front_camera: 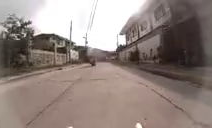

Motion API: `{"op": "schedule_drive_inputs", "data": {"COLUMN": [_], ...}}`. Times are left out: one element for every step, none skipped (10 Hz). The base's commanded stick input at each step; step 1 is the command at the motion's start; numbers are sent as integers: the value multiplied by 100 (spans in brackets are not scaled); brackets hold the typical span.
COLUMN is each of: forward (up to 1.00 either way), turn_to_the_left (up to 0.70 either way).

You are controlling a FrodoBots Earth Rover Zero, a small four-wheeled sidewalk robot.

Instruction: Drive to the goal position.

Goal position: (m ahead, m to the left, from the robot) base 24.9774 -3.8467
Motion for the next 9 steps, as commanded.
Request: {"op": "schedule_drive_inputs", "data": {"forward": [100, 100, 100, 100, 100, 100, 100, 100, 100], "turn_to_the_left": [0, 0, 0, 0, 0, 0, 0, 0, 0]}}
